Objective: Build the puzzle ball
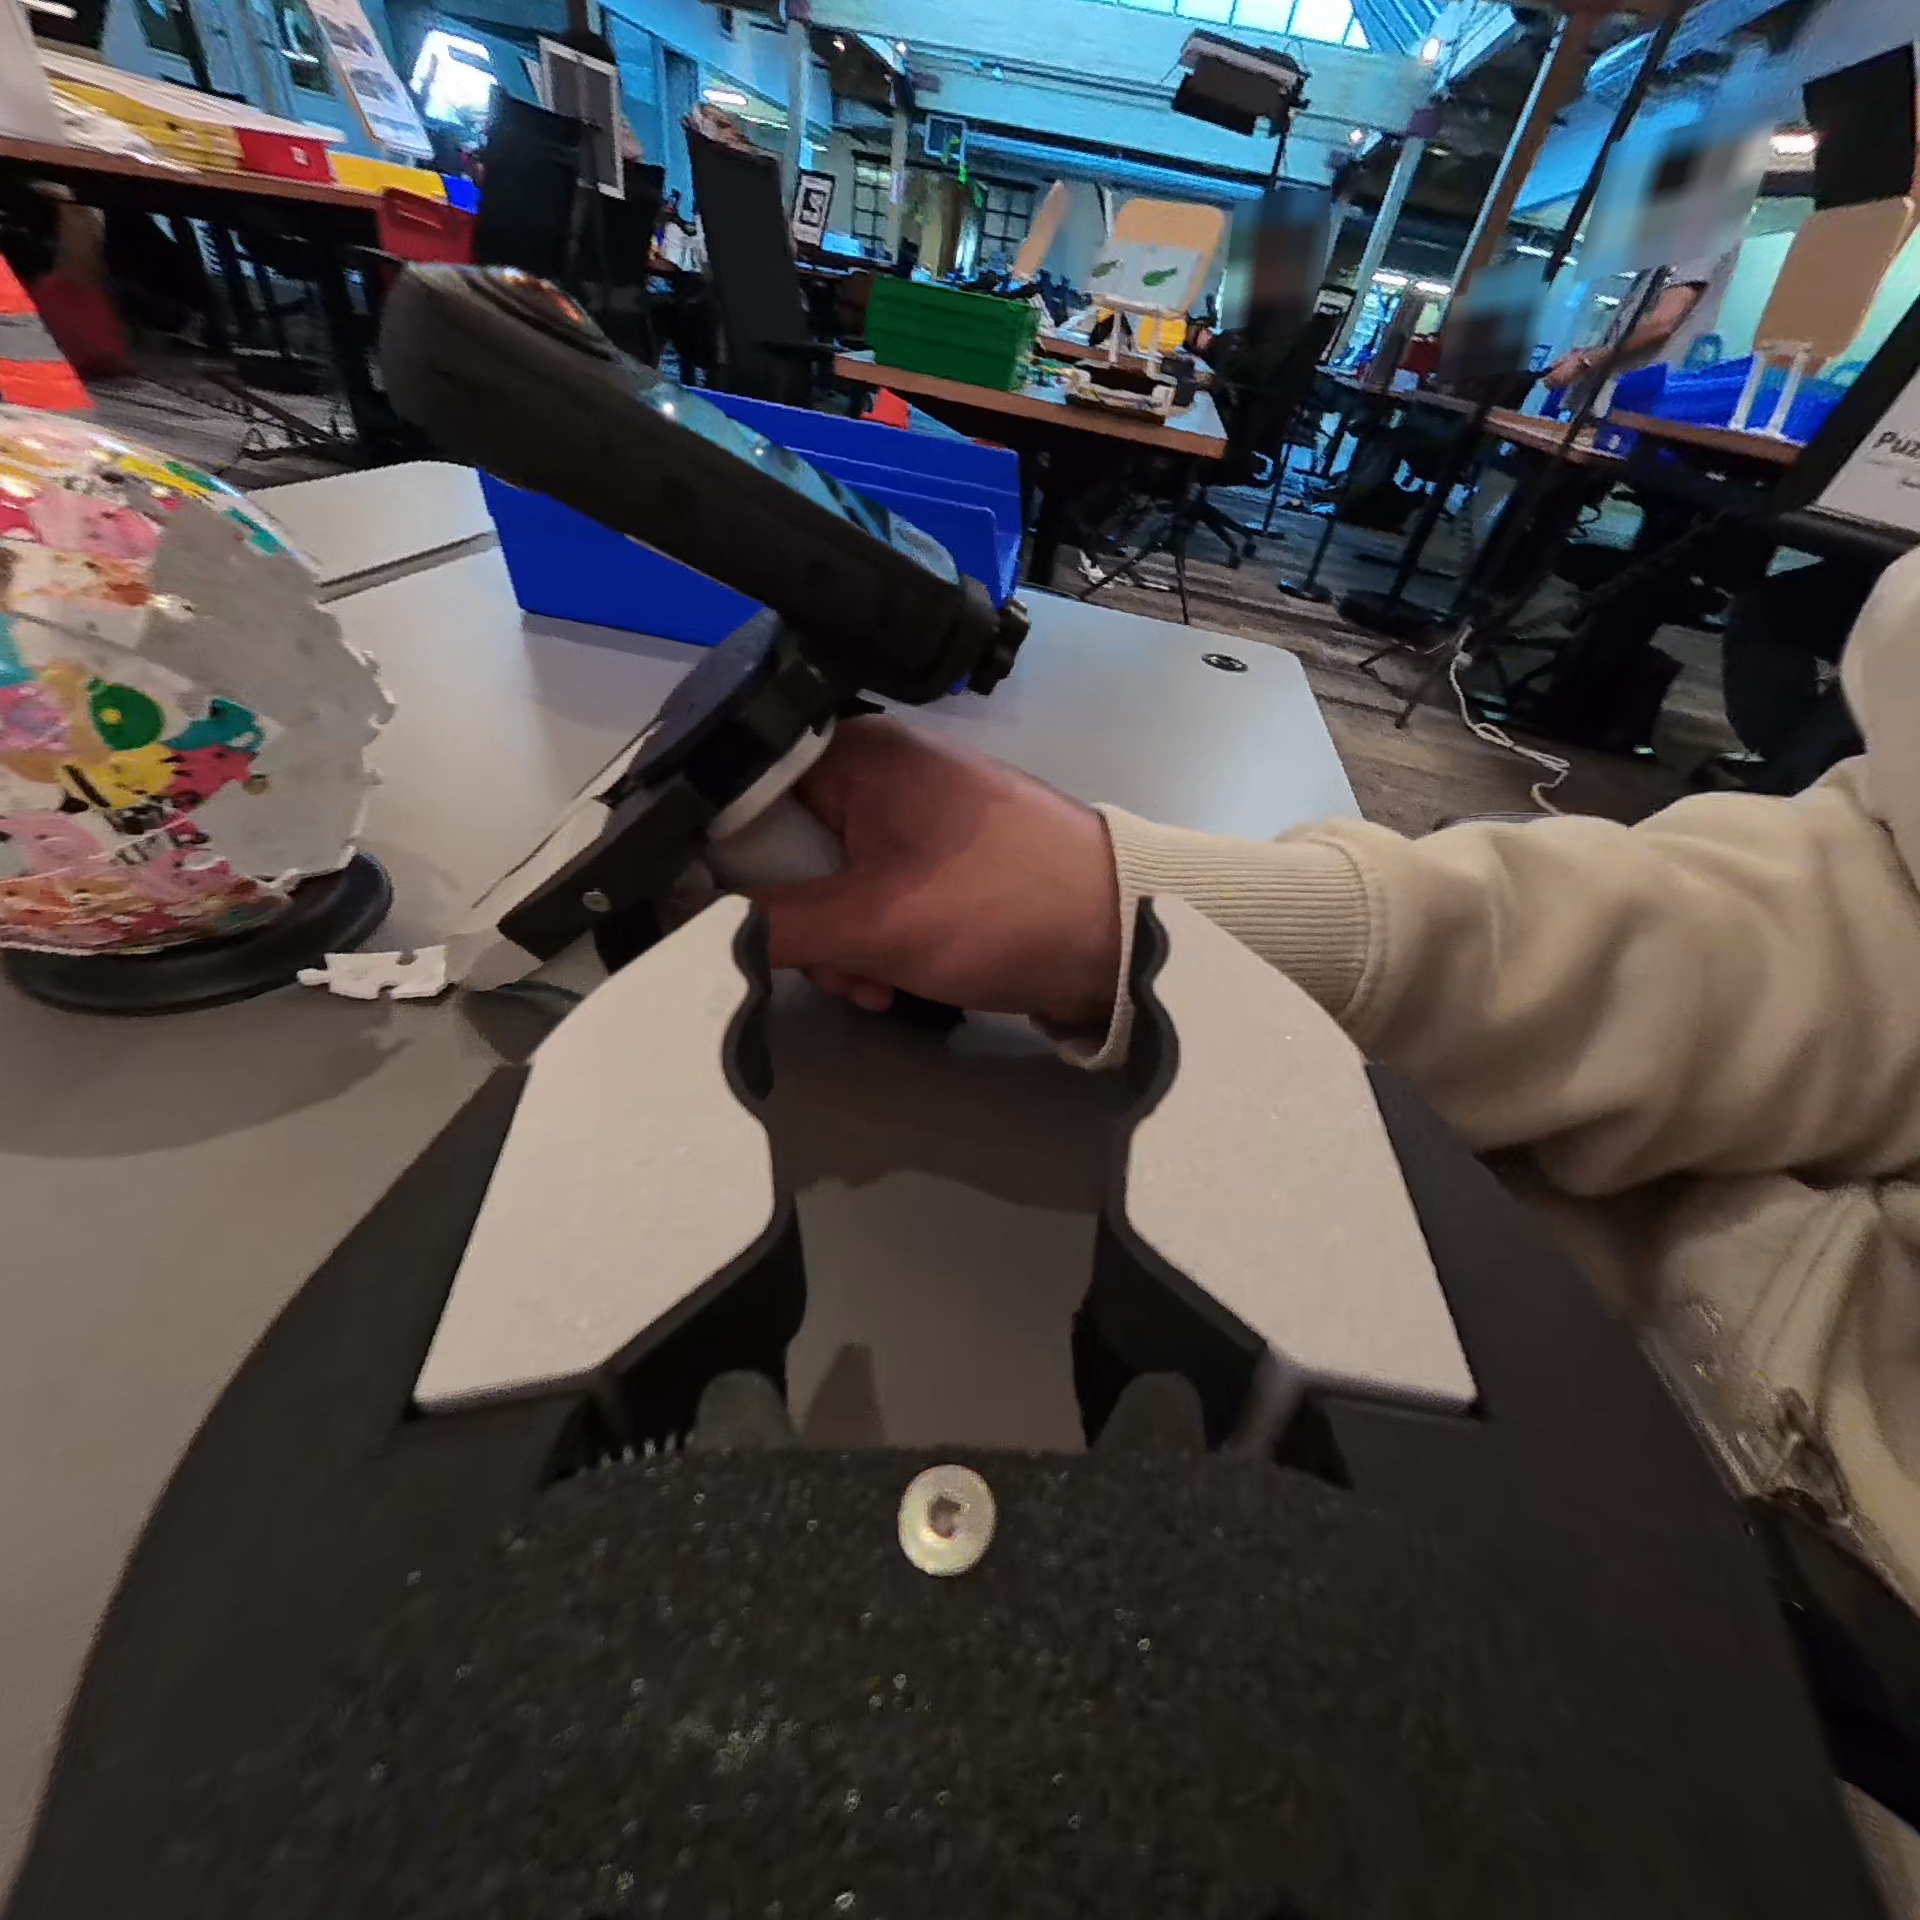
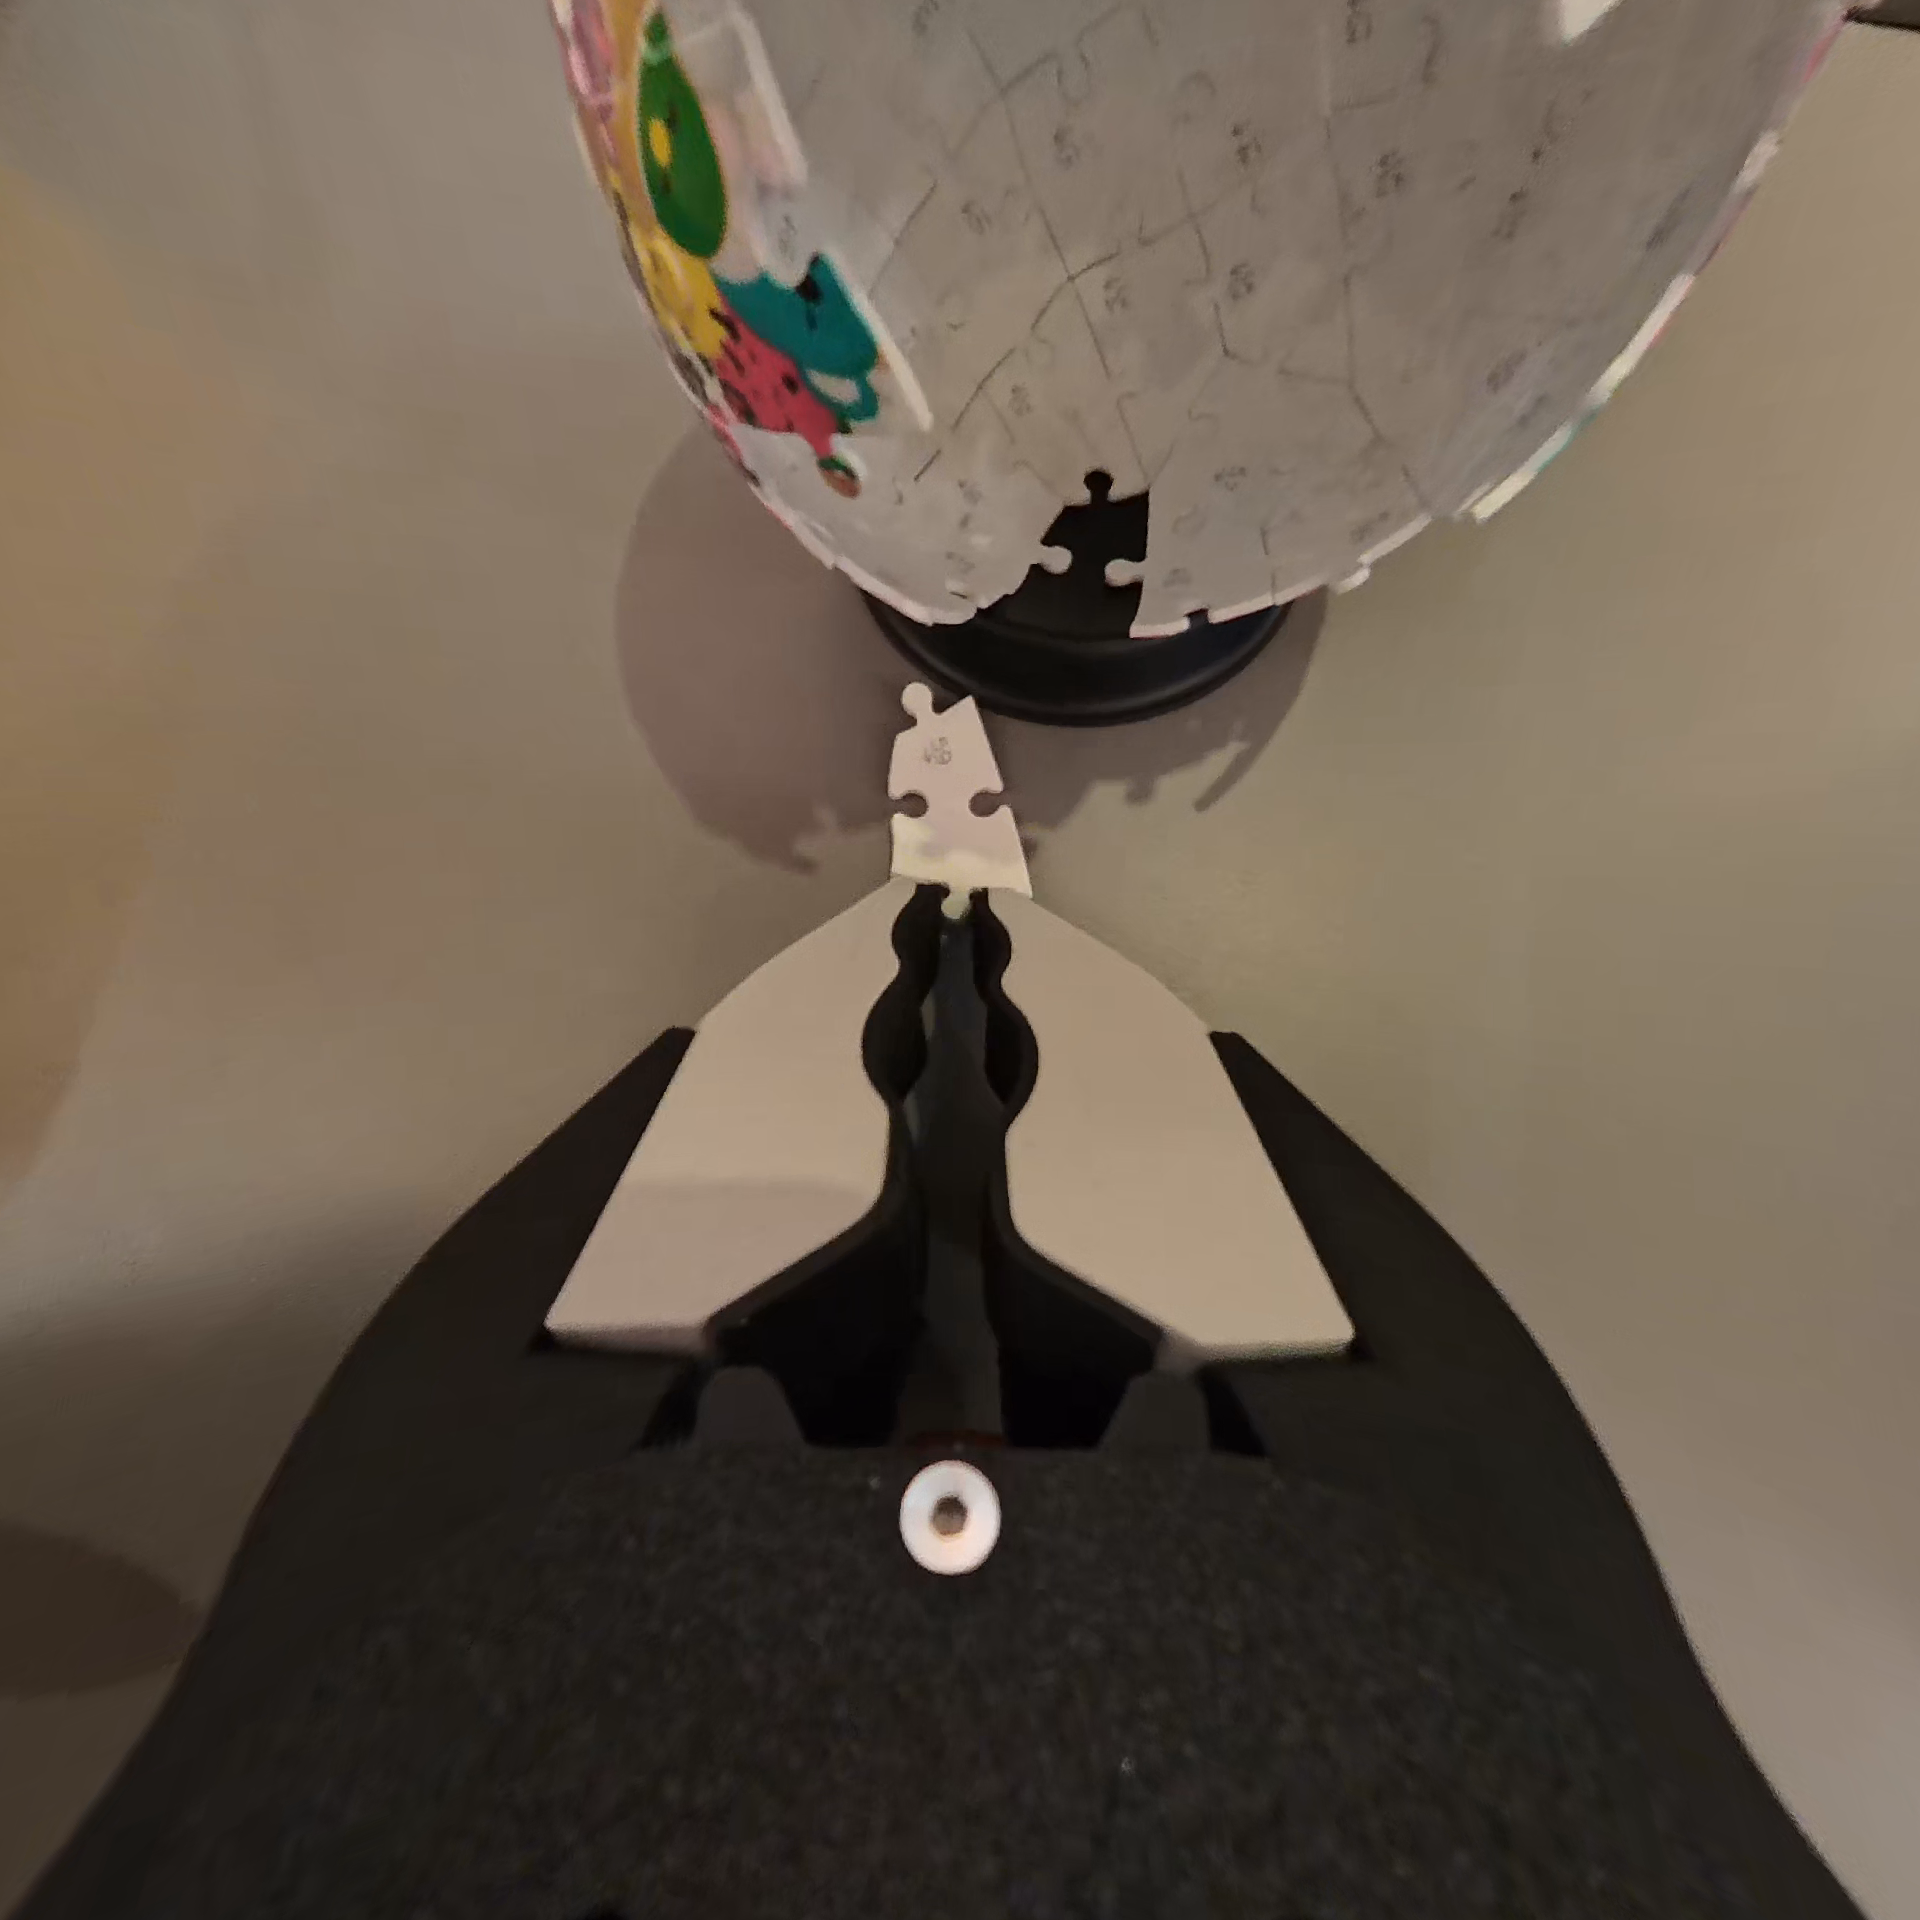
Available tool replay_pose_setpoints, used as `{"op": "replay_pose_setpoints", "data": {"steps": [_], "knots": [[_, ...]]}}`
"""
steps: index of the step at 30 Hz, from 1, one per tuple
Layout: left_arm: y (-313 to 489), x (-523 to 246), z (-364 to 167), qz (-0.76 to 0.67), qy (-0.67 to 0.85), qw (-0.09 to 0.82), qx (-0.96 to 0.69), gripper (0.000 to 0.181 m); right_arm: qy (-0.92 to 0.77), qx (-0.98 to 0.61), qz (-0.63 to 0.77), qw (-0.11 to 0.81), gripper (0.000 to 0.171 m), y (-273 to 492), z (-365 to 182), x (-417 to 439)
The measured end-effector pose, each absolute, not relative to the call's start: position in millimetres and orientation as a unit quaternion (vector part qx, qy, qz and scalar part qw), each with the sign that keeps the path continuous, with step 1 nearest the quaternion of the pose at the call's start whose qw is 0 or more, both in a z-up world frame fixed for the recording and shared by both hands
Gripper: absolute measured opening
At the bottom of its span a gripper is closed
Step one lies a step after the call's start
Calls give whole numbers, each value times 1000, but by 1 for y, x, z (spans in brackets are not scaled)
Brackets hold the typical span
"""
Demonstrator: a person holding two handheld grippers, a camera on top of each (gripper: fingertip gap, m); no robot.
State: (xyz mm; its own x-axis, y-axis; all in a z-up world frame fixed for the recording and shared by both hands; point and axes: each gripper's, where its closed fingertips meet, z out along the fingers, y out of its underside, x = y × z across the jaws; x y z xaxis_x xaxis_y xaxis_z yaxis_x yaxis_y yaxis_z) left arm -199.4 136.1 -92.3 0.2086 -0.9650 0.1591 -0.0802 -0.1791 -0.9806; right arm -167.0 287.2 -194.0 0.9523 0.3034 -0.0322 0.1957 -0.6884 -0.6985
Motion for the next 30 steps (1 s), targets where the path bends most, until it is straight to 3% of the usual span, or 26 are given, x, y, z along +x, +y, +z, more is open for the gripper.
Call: {"op": "replay_pose_setpoints", "data": {"steps": [12,30], "knots": [[125,-201,-100,-434,460,477,-610,66,-80,-904,76,413,5,304,-168,-163],[124,-201,-101,-437,461,473,-611,67,-63,-931,69,353,5,327,-178,-160]]}}
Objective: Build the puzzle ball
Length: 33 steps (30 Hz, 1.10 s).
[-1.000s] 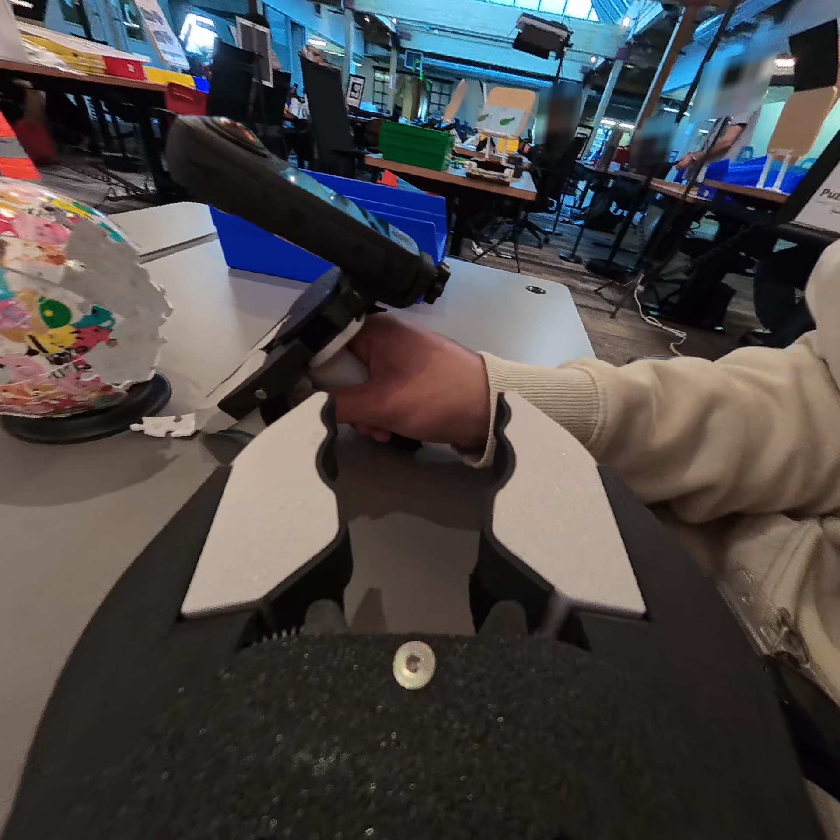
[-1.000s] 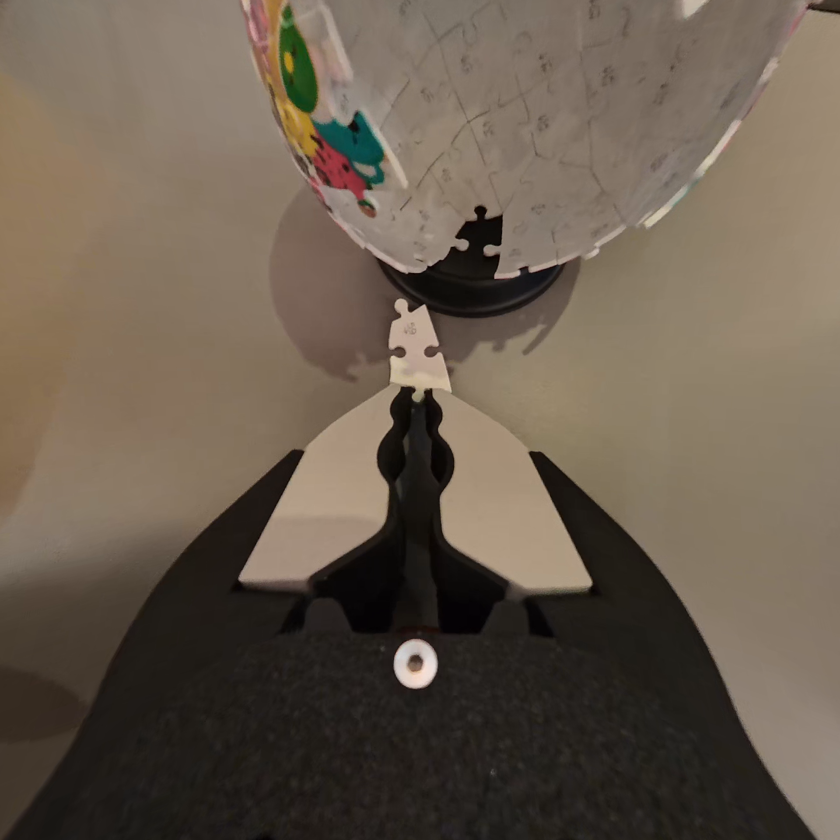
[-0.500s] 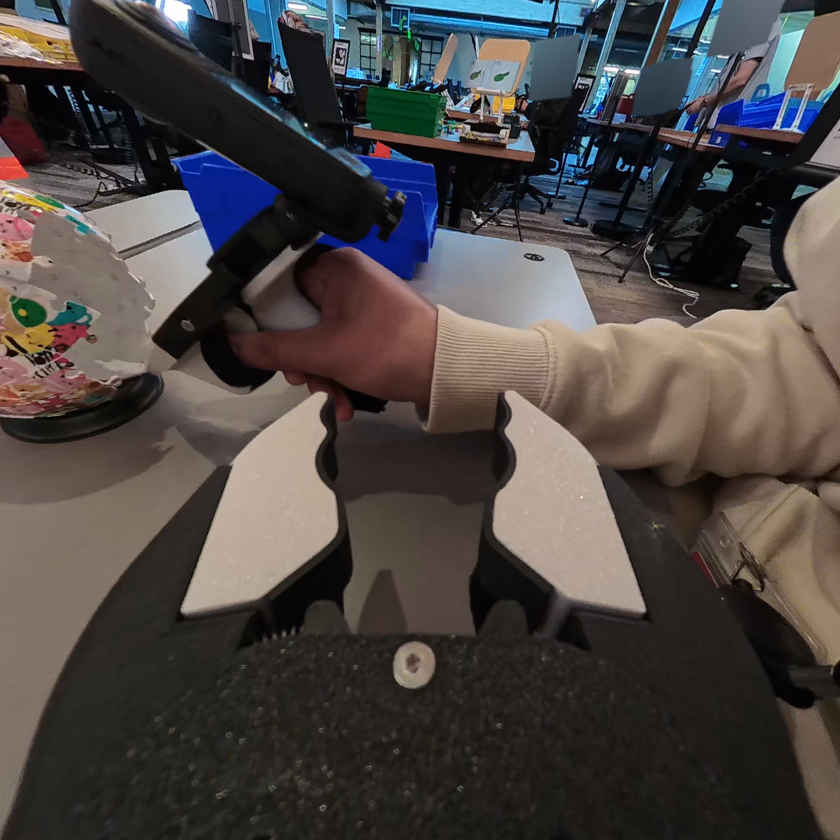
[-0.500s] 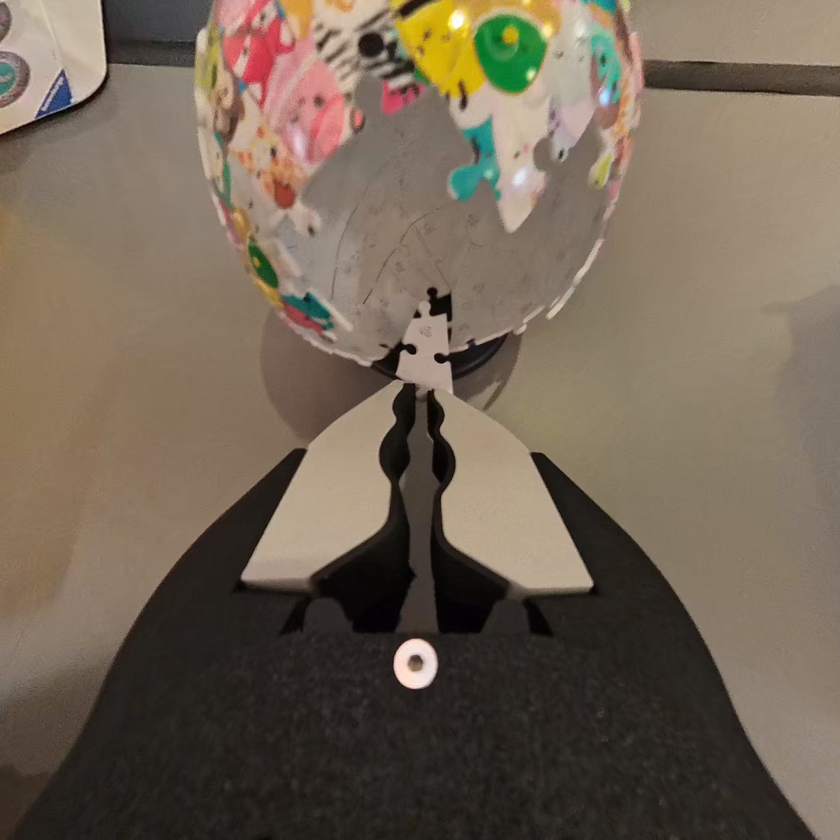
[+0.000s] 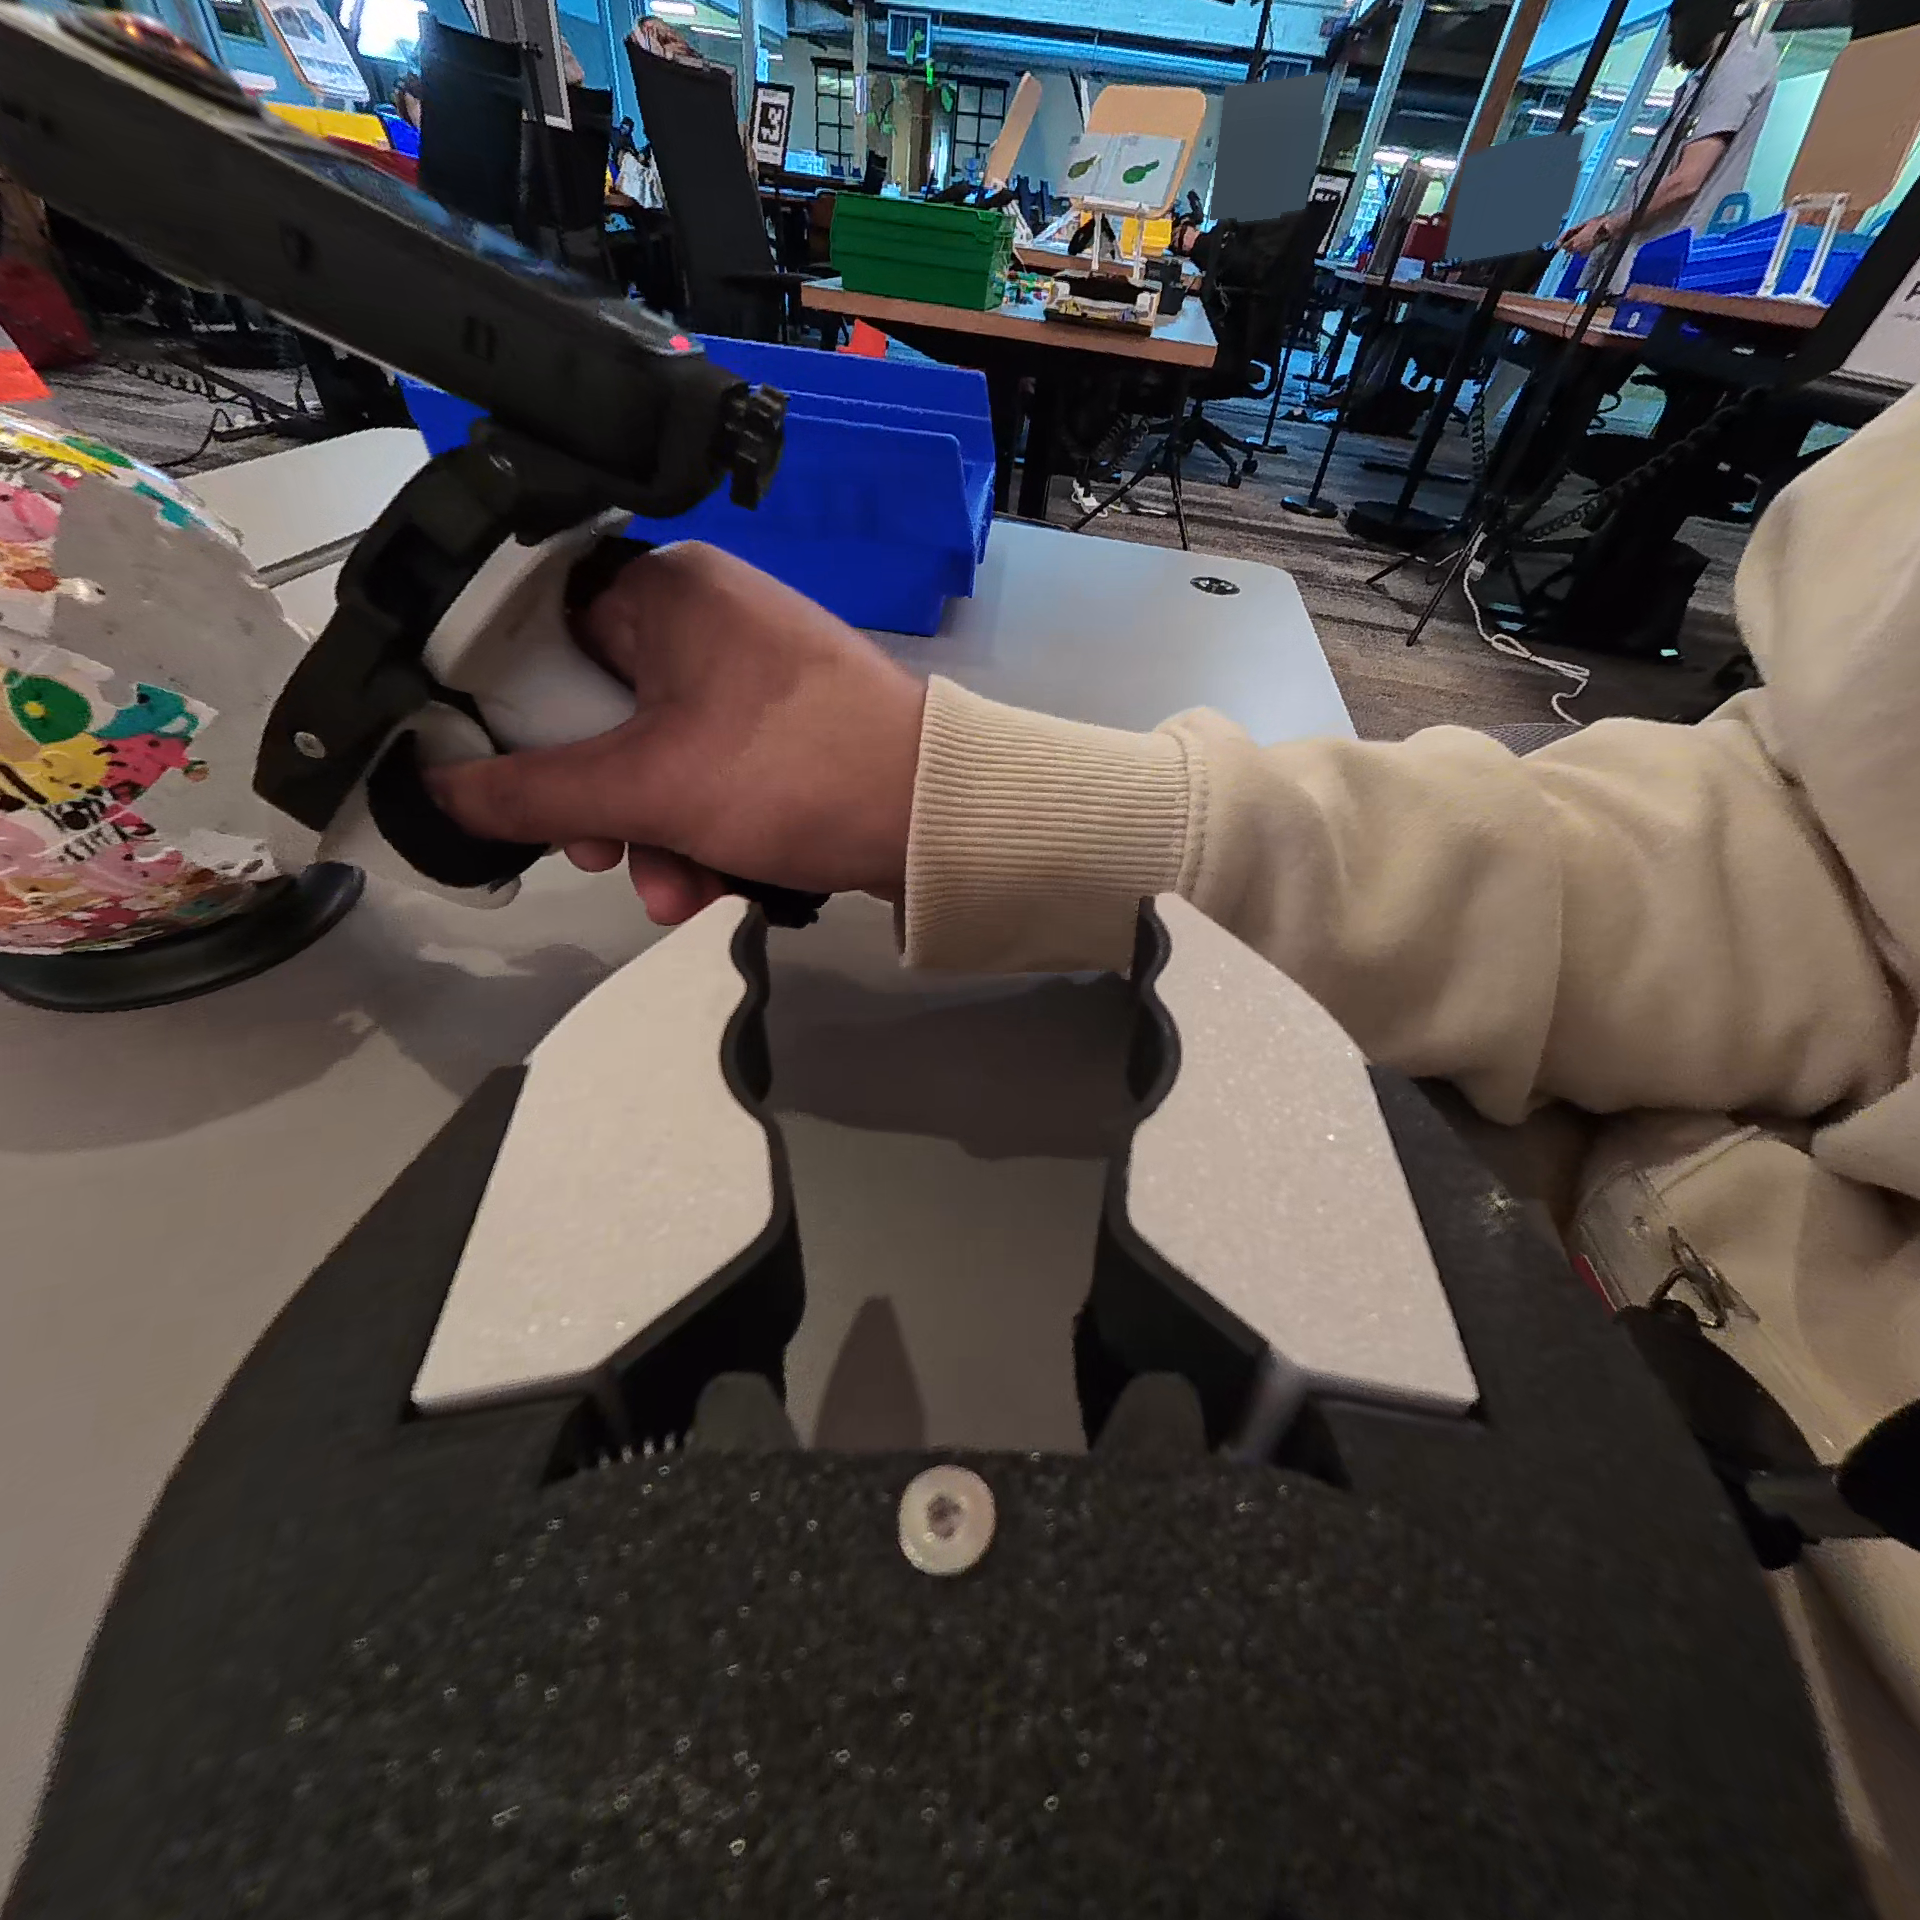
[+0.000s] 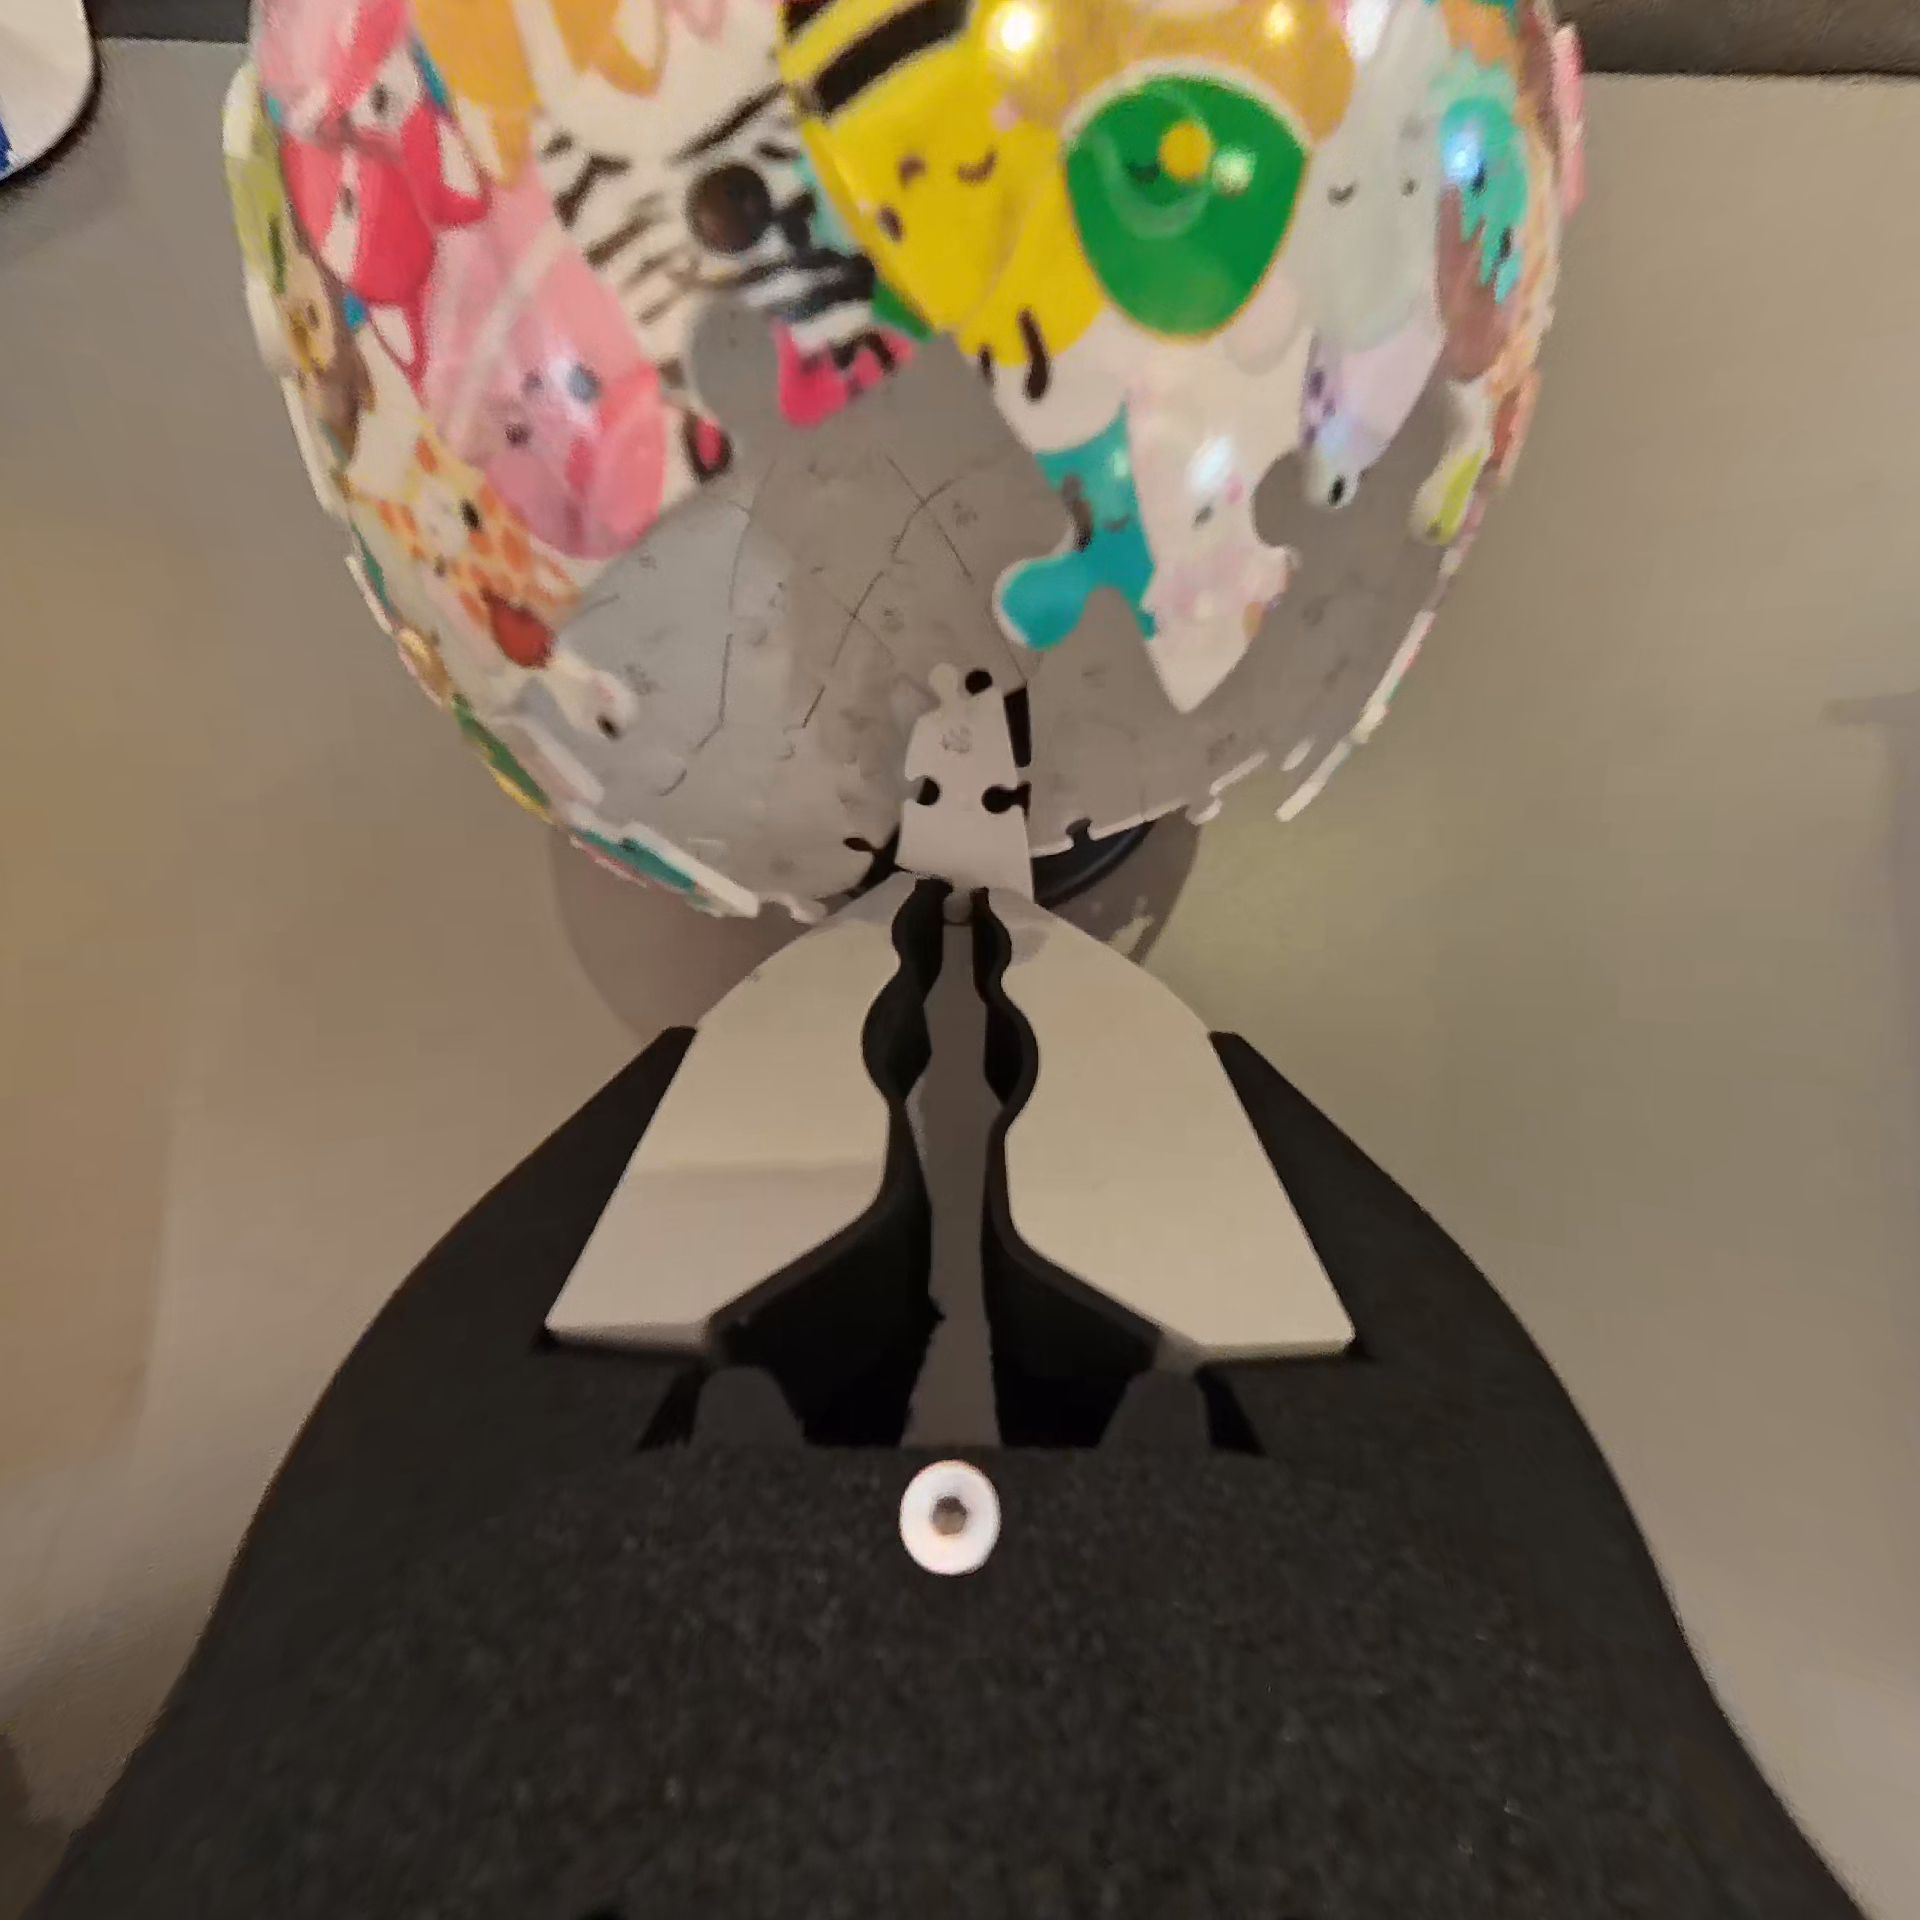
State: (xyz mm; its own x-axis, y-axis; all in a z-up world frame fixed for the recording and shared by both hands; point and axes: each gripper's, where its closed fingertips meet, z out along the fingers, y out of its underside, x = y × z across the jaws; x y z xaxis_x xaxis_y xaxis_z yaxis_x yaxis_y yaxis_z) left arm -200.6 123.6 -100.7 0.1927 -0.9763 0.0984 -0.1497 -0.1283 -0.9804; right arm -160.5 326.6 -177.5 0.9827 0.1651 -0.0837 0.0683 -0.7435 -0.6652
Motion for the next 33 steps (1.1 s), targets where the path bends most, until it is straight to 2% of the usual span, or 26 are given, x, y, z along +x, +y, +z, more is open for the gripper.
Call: {"op": "replay_pose_setpoints", "data": {"steps": [24,33], "knots": [[123,-201,-99,-446,455,471,-610,67,-54,-923,101,368,6,326,-174,-170],[132,-202,-102,-424,450,483,-620,66,-84,-897,89,425,5,305,-148,-153]]}}
